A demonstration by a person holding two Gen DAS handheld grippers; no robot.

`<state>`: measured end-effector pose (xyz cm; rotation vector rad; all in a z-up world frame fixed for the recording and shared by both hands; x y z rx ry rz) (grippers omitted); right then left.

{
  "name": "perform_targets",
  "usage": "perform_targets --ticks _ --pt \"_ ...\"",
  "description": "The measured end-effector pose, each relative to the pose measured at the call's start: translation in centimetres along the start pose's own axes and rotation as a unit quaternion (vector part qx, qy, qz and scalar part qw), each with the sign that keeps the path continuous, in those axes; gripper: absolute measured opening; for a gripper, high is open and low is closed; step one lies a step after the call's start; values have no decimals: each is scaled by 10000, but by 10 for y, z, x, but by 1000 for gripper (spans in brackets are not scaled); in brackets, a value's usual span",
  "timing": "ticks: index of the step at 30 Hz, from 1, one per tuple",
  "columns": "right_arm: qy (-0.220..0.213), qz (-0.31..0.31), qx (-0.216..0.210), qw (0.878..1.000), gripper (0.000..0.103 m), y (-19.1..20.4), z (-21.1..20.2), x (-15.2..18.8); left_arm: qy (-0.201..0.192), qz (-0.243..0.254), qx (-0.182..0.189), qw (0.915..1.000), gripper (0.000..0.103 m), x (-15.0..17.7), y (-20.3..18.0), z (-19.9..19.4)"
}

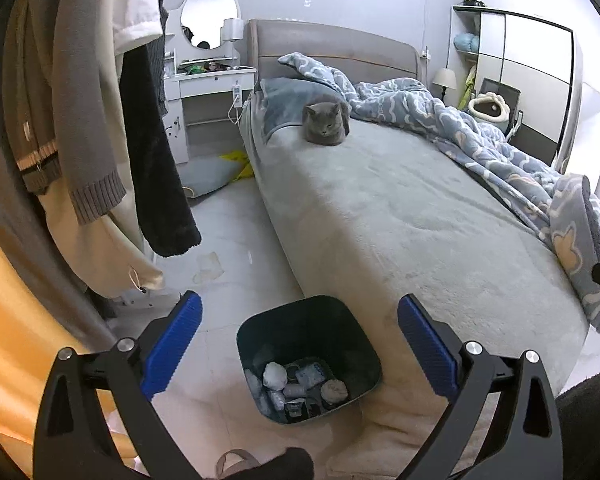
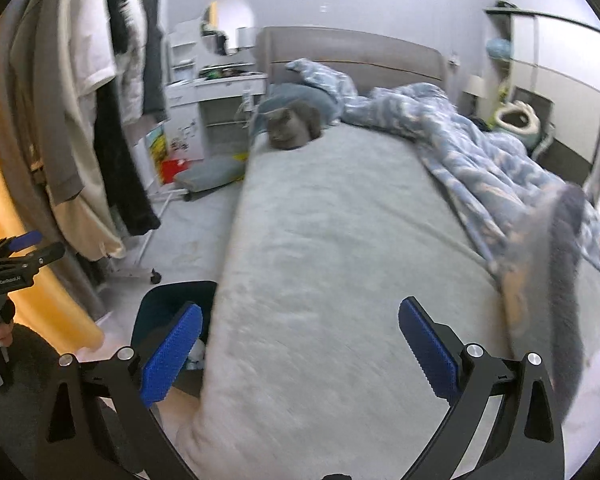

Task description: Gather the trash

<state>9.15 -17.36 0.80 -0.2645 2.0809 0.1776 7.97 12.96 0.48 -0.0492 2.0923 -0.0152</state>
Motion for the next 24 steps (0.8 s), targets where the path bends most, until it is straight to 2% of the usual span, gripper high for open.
perform_targets --ticks 4,7,10,15,19,24 --pt "71 193 138 9997 100 -26 -22 14 19 119 -44 9999 100 7 -9 -9" --pt "84 258 153 9995 100 -36 -28 27 134 11 -7 9999 100 18 -12 -11" --pt "83 389 46 9992 100 -42 -30 34 67 -228 -10 9997 100 21 -10 -16" --pt "10 562 -235 9981 100 -48 -35 36 147 -195 -72 9997 100 26 -17 -13" --pt "-91 590 -247 9979 100 -48 -38 35 216 -46 -103 9997 100 28 -22 -10" --pt "42 431 -298 9986 100 -40 -32 35 349 15 -125 9993 100 30 -24 -4"
Point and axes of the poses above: each gripper's, at about its wrist camera, not at the fingertips, and z roughly the way its jaws point, y to its left, x to its underside, the point moved 4 cm from there along z, roughly the way its jaws point, and after that the axes turned 7 degrees about -y, right-handed, at the moved point
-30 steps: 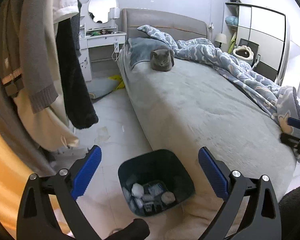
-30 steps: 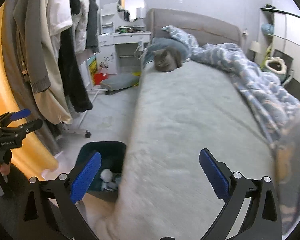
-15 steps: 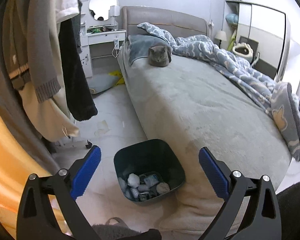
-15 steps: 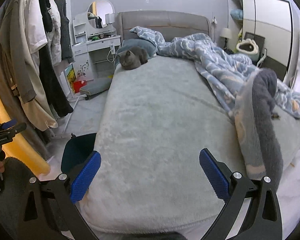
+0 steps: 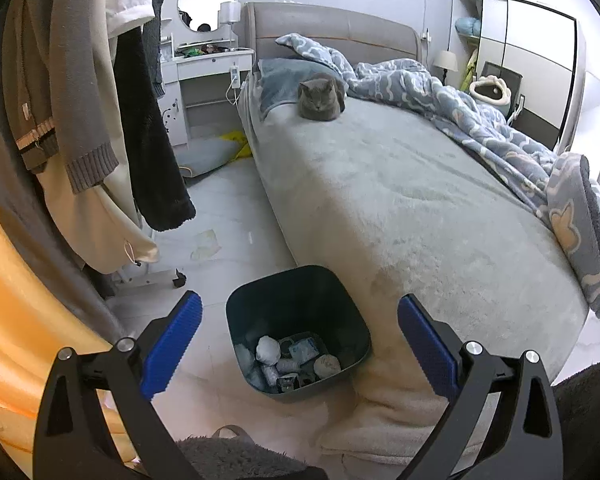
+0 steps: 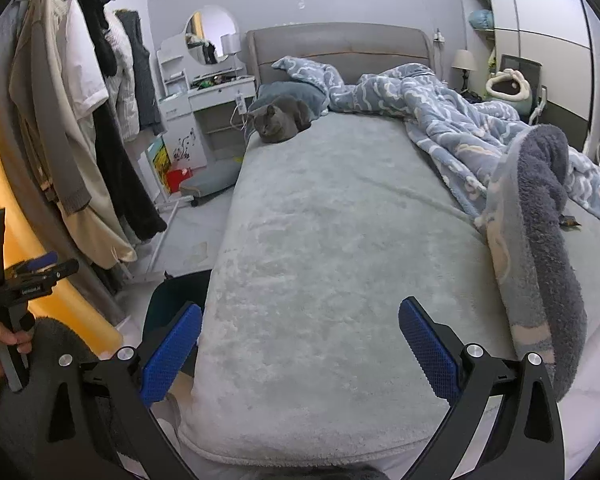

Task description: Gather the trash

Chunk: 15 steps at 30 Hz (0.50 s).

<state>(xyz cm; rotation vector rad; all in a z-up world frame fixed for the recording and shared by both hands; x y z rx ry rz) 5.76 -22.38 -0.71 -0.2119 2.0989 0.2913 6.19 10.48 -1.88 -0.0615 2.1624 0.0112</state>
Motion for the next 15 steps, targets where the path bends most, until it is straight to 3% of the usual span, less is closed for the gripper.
perform_targets --ticks 15 --pt "28 -130 16 9999 100 6 0 1 -6 226 40 9997 100 3 -9 0"
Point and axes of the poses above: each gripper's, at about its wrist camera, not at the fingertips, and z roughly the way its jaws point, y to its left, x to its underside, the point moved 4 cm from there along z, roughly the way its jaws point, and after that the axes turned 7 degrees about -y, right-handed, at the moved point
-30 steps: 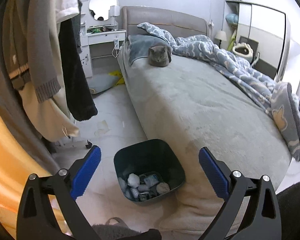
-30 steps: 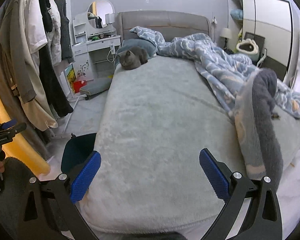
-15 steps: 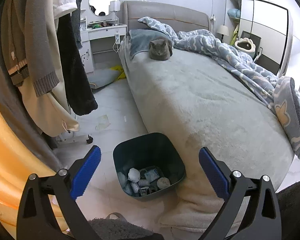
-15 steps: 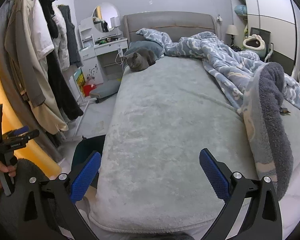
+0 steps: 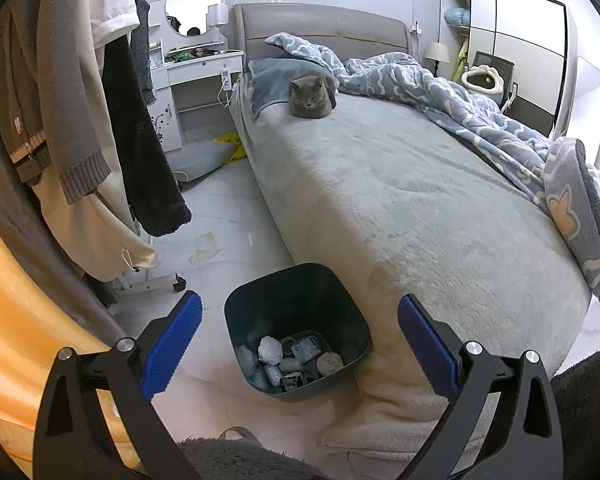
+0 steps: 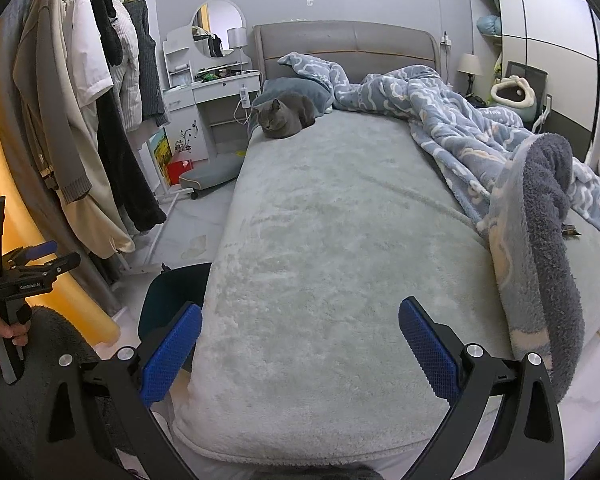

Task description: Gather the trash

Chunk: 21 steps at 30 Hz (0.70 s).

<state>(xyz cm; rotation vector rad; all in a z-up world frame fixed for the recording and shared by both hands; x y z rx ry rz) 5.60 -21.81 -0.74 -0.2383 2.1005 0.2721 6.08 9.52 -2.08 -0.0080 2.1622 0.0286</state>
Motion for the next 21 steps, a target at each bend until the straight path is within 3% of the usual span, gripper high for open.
perform_targets --ticks 21 --pt "43 -46 18 10000 100 -2 1 3 27 -104 -23 9999 100 1 1 0"
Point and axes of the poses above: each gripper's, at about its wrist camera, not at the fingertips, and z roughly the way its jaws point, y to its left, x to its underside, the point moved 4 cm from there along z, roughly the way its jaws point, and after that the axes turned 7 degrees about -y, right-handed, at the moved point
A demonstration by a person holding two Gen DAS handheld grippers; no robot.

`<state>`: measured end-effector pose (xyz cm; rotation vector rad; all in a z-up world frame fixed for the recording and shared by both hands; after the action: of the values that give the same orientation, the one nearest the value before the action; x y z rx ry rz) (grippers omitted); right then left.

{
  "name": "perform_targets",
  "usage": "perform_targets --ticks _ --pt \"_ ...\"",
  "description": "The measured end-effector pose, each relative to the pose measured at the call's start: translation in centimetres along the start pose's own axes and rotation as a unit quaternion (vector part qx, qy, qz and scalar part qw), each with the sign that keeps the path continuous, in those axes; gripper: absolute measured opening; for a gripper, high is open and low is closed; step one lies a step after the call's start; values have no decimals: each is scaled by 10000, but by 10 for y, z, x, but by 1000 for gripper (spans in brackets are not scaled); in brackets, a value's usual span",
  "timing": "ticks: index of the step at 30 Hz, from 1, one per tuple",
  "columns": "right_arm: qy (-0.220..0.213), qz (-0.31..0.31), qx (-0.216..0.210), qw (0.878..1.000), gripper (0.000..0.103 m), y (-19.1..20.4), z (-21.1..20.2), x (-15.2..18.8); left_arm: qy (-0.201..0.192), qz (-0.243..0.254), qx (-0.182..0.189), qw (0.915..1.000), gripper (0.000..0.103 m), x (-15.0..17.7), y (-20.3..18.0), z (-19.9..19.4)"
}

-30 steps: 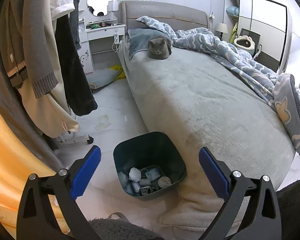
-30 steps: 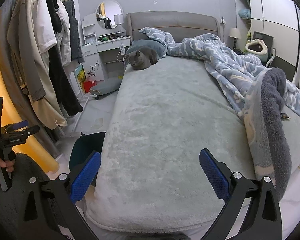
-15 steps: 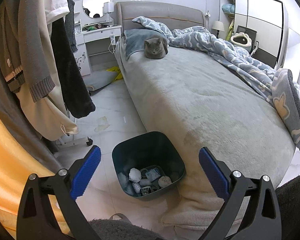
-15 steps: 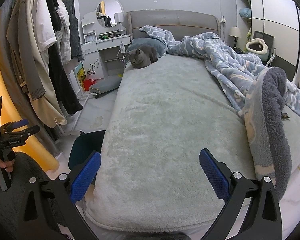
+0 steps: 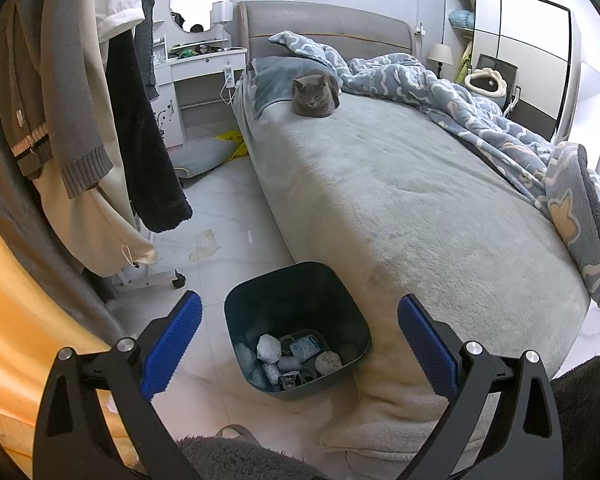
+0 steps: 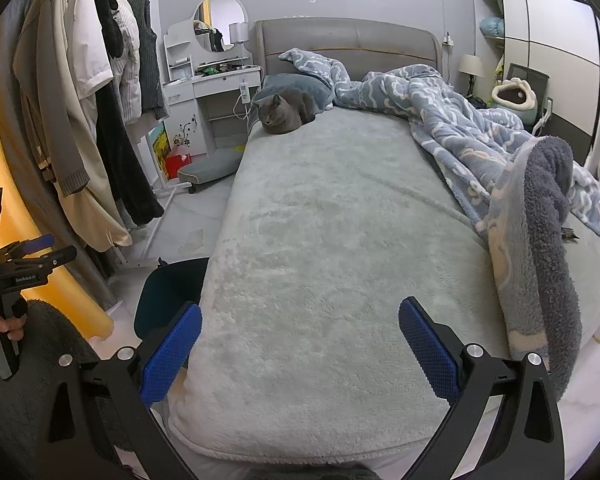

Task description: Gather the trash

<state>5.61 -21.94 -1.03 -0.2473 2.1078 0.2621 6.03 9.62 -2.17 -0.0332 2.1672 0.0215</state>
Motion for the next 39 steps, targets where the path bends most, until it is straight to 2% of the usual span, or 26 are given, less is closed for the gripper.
perform_targets --ticks 39 --pt "39 -49 20 10000 100 -4 0 0 32 -35 -28 10000 100 1 0 1"
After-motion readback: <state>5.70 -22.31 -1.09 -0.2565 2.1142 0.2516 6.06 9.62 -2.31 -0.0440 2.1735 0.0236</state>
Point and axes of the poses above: each gripper's, at about its wrist camera, not at the fingertips, and z roughly the way its jaws point, y to its left, x to its underside, the point moved 4 cm from there along z, roughly the way its jaws point, and after that the axes turned 7 degrees about -y, right-handed, at the moved point
